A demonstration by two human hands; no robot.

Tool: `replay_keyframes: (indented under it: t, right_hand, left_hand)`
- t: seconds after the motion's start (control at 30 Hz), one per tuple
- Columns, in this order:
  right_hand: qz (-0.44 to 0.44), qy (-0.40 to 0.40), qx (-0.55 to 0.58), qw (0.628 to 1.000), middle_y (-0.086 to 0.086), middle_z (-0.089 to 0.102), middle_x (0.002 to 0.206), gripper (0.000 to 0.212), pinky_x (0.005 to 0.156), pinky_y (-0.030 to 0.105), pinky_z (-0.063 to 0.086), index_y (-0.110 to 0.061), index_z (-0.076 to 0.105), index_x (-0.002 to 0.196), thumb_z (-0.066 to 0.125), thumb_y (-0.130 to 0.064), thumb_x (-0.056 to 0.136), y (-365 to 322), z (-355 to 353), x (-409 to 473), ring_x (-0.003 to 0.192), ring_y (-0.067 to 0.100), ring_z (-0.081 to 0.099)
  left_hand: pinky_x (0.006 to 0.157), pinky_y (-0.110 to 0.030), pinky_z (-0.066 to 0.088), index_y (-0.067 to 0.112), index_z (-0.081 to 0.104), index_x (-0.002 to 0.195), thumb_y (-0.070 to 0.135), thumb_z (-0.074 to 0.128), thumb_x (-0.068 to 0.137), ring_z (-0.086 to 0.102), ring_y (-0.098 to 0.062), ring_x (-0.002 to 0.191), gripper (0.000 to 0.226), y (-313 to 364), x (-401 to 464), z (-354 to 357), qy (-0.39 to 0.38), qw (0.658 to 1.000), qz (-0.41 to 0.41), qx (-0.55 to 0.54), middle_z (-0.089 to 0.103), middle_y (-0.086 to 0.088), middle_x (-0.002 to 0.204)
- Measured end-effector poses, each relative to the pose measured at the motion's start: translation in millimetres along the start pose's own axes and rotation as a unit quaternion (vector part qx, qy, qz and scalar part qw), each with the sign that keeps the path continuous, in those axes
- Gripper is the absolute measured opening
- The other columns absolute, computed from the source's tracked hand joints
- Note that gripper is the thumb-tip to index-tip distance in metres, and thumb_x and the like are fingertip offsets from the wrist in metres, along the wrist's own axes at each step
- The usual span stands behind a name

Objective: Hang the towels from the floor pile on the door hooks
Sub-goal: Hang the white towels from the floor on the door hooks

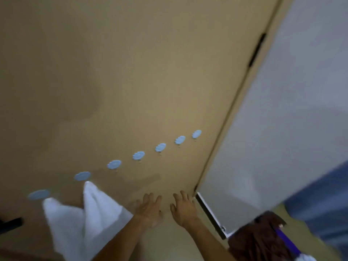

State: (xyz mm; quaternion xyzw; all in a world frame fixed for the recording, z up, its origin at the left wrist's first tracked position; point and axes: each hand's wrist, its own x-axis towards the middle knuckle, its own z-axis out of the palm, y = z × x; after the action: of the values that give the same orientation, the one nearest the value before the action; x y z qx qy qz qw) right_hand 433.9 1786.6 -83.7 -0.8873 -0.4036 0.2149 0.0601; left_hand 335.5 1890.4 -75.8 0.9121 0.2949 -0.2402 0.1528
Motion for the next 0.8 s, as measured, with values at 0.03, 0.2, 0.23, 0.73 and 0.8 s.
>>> replay_keyframes:
  t: [0.03,0.2,0.23,0.73,0.8]
  right_hand:
    - [0.024,0.007,0.006,1.0,0.01,0.022,0.154,0.051,0.113,0.04,0.023,-0.016,0.03,0.145,0.035,-0.036,0.098,28,-2,-15,0.141,0.029,0.021]
    - [0.17,0.028,0.03,0.984,0.012,0.027,0.149,0.05,0.108,0.042,0.03,-0.015,0.036,0.139,0.035,-0.039,0.096,174,-4,-124,0.136,0.031,0.029]
    - [0.201,0.033,0.035,0.978,0.011,0.03,0.147,0.048,0.107,0.041,0.031,-0.016,0.038,0.138,0.037,-0.038,0.095,203,-2,-150,0.134,0.03,0.031]
    - [0.488,0.013,0.19,0.852,0.013,0.034,0.141,0.043,0.101,0.036,0.037,-0.012,0.04,0.135,0.038,-0.029,0.095,449,64,-460,0.127,0.032,0.037]
    - [0.502,0.014,0.2,0.842,0.013,0.037,0.138,0.043,0.1,0.036,0.038,-0.01,0.042,0.133,0.039,-0.028,0.094,466,68,-474,0.125,0.032,0.04]
  left_hand:
    - [0.113,-0.049,0.019,0.022,0.015,0.149,0.041,0.037,0.093,0.013,-0.03,0.143,0.063,26,1,7,-0.009,1.0,0.015,0.016,0.014,-0.009,0.155]
    - [0.117,-0.046,0.019,0.02,0.014,0.151,0.045,0.035,0.094,0.014,-0.029,0.145,0.066,177,-11,45,-0.053,0.988,0.128,0.071,0.015,-0.009,0.158]
    - [0.118,-0.046,0.017,0.018,0.012,0.151,0.045,0.034,0.095,0.012,-0.028,0.147,0.066,209,-17,55,-0.068,0.983,0.15,0.076,0.012,-0.008,0.159]
    - [0.105,-0.043,0.034,0.013,0.027,0.144,0.035,0.037,0.097,0.034,-0.037,0.132,0.053,557,-135,189,-0.175,0.869,0.394,0.244,0.026,-0.017,0.148]
    - [0.105,-0.042,0.035,0.011,0.026,0.144,0.035,0.036,0.098,0.035,-0.037,0.132,0.053,584,-137,202,-0.182,0.856,0.409,0.259,0.024,-0.017,0.149]
